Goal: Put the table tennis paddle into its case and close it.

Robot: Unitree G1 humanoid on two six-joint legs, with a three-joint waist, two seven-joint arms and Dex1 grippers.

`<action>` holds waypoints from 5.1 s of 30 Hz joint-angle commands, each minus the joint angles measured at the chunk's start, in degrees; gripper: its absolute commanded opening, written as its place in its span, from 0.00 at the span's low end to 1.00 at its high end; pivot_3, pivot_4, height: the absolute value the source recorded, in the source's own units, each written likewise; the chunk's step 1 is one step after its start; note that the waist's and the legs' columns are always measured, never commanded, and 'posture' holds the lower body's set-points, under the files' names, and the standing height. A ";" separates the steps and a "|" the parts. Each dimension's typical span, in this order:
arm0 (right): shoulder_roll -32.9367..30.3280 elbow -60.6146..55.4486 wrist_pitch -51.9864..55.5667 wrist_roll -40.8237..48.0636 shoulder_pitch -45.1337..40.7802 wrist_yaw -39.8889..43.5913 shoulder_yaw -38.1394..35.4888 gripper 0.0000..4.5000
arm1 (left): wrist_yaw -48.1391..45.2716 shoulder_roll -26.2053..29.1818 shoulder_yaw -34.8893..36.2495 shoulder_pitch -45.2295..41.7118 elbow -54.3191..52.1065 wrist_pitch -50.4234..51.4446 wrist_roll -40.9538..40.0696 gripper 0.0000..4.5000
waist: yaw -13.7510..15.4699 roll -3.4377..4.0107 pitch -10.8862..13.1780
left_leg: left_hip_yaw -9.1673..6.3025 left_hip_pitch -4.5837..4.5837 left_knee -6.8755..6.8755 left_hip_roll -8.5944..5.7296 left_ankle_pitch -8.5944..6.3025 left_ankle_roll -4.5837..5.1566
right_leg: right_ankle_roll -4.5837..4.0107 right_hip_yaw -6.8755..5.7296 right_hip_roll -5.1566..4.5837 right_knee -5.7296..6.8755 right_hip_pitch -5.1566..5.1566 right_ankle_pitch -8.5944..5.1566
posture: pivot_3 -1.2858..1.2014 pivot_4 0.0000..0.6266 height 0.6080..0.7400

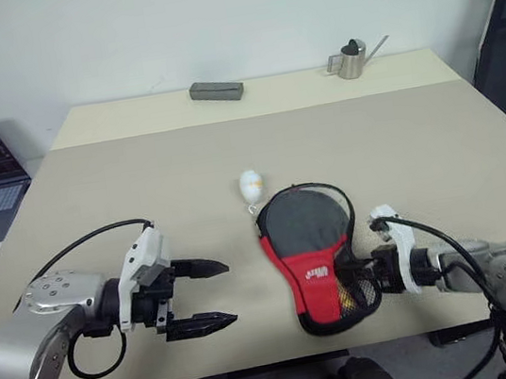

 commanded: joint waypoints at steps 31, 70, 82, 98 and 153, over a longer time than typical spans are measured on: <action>16.56 6.74 -4.91 28.71 -4.16 -41.71 4.12 0.32 | 1.43 0.10 -0.41 -0.49 -0.13 -0.42 -0.30 1.00 | -0.13 0.03 -0.01 | 0.12 0.07 0.05 0.59 0.02 -0.01 | -0.29 0.09 0.63 -0.05 0.02 0.25 | 0.52 0.24 1.00; -14.28 2.36 -27.49 9.96 -12.25 -2.05 15.36 0.99 | 7.65 -2.43 1.61 0.40 0.45 -1.88 0.26 1.00 | -0.05 0.02 -0.01 | 0.60 0.12 0.06 0.87 0.02 0.00 | -0.38 0.14 0.87 -0.12 0.02 0.31 | 0.52 0.24 1.00; -11.45 7.76 -34.87 -1.99 -17.13 7.49 19.00 0.99 | 23.70 -10.21 4.57 -2.60 4.74 -5.85 6.26 1.00 | 0.37 0.02 -0.01 | 0.59 0.11 0.07 0.86 0.02 -0.01 | -0.39 0.15 0.86 -0.12 0.02 0.32 | 0.52 0.24 1.00; -4.93 16.43 -48.34 -15.86 -24.68 23.19 27.66 0.99 | 30.05 -13.22 8.51 -3.51 8.21 -8.19 8.20 1.00 | 0.50 0.01 -0.02 | 0.56 0.12 0.08 0.84 0.02 -0.05 | -0.41 0.14 0.85 -0.12 -0.01 0.41 | 0.52 0.24 1.00; 10.43 47.73 -65.11 -47.22 -24.75 25.42 37.24 0.99 | 35.13 -28.78 -5.59 -41.06 66.08 -17.39 27.44 1.00 | -0.48 -0.20 -0.18 | 0.63 0.38 0.12 0.70 0.17 -0.38 | -0.60 0.13 1.03 0.15 -0.01 0.61 | 0.52 0.24 1.00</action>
